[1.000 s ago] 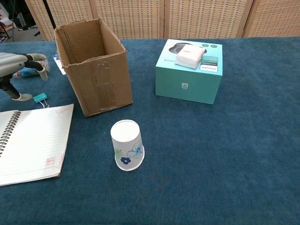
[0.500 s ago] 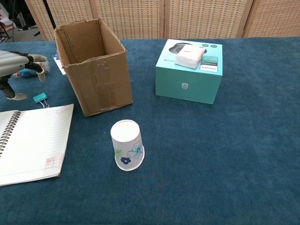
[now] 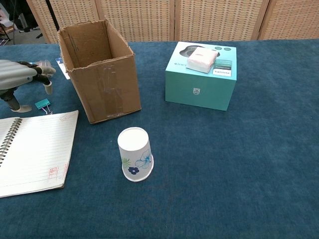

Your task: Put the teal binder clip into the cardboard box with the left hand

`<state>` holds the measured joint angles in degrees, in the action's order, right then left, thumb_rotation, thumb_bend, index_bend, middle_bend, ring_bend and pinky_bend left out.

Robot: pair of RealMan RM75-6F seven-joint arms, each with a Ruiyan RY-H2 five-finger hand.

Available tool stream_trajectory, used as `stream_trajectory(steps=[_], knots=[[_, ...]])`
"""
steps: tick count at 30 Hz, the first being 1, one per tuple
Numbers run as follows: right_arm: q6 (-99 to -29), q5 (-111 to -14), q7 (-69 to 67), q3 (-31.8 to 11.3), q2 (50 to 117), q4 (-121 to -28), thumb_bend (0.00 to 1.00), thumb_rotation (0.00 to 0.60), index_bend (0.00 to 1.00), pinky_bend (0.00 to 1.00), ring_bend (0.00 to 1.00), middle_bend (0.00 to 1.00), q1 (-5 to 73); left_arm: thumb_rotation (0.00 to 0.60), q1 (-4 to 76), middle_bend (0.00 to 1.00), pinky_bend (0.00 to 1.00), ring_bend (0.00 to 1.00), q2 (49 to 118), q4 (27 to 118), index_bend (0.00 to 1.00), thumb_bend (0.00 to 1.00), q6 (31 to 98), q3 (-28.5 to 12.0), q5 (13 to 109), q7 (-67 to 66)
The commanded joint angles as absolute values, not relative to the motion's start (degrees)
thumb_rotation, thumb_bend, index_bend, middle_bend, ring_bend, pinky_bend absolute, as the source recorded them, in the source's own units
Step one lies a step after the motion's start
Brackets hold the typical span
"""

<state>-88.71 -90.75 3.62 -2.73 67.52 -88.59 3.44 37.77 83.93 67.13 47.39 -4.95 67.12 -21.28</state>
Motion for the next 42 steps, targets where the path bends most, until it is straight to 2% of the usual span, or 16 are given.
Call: stream_trajectory(steps=[1,15,27,33,42], knots=[[-88.7,-90.8,3.7,-2.7,67.5,-88.6,0.16,0.600,0.00,0.00,0.00,0.00,3.4,0.600,37.8,0.00,0.00,0.00,84.6,66.3,0.33,0.32,47.7,-5.0,67.1,-21.1],[-88.8,-91.2,3.5,-2.6,67.6,-88.5,0.16,0.600,0.00,0.00,0.00,0.00,3.5,0.600,38.4,0.00,0.00,0.00,88.3,61.2,0.34,0.33,47.1,-4.5,68.8,-17.7],[-89.4,-91.7,2.5,-2.5,67.6,-88.0,0.16,0.600,0.00,0.00,0.00,0.00,3.4,0.600,38.2,0.00,0.00,0.00,90.1,59.0,0.57,0.39,48.1,-4.0,70.4,-16.3],[-89.5,-91.6,2.5,-2.6,67.7,-88.0,0.16,0.600,0.00,0.00,0.00,0.00,3.4,0.600,37.9,0.00,0.00,0.00,89.8,59.2,0.62,0.41,48.6,-4.1,70.4,-16.6],[-89.4,-91.5,2.6,-2.7,67.8,-88.0,0.16,0.600,0.00,0.00,0.00,0.00,3.5,0.600,37.5,0.00,0.00,0.00,88.9,59.9,0.63,0.42,48.9,-4.4,70.1,-17.0]])
